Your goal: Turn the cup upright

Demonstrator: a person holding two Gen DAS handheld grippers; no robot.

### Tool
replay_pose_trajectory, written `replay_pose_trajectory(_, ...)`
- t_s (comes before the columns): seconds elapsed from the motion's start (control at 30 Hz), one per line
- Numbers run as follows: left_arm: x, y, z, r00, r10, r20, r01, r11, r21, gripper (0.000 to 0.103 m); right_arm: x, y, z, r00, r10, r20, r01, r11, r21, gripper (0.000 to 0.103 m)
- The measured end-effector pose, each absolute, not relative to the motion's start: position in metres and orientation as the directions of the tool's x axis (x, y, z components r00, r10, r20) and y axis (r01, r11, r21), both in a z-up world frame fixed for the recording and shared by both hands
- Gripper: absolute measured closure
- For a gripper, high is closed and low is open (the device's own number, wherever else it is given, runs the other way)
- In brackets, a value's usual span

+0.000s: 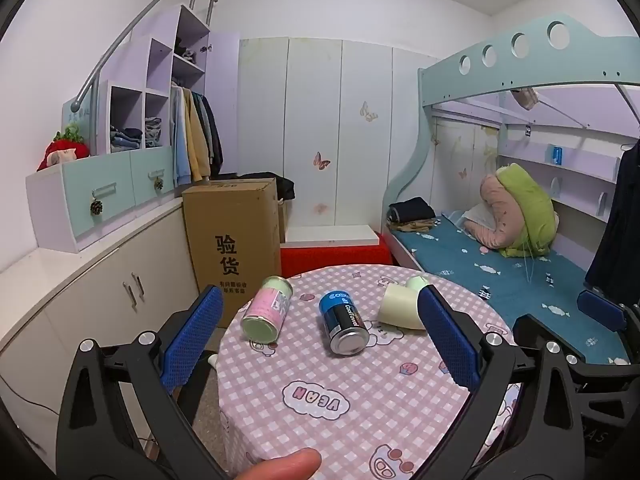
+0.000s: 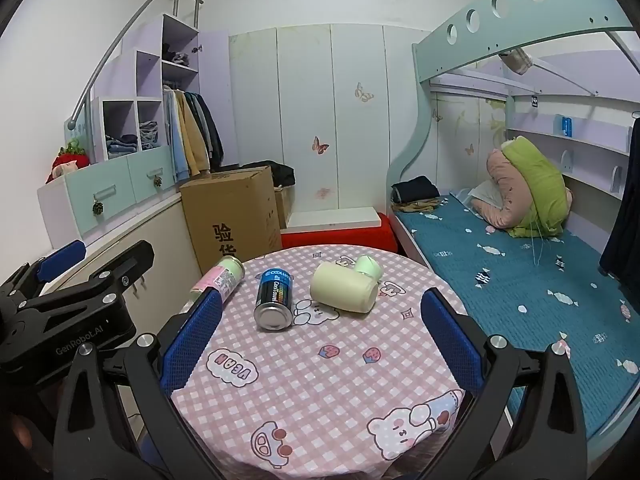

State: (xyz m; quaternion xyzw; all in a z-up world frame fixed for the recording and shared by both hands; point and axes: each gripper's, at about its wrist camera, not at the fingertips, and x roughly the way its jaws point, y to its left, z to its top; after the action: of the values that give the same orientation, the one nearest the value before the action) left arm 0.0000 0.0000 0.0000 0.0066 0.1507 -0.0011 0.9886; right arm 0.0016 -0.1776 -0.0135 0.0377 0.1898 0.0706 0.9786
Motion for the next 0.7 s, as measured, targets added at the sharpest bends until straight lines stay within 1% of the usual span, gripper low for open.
replay_pose_trajectory(0.23, -0.0031, -0.0011, 0.0001, 0.957, 0.006, -0.289, 0.0, 1.0, 0.019, 0.005, 0.004, -0.1774, -0.0161, 0.916, 0.155, -0.37, -0.125, 0.987, 0.103, 0.007)
replay_pose_trajectory(0.7, 0.0027, -0.0019, -0.006, 0.95, -0.004, -0.313, 0.009, 1.0, 0.015, 0.005, 0.0112, -0.1759, -0.0213, 0.917, 0.149, -0.371, -0.121, 0.988, 0.097, 0.007)
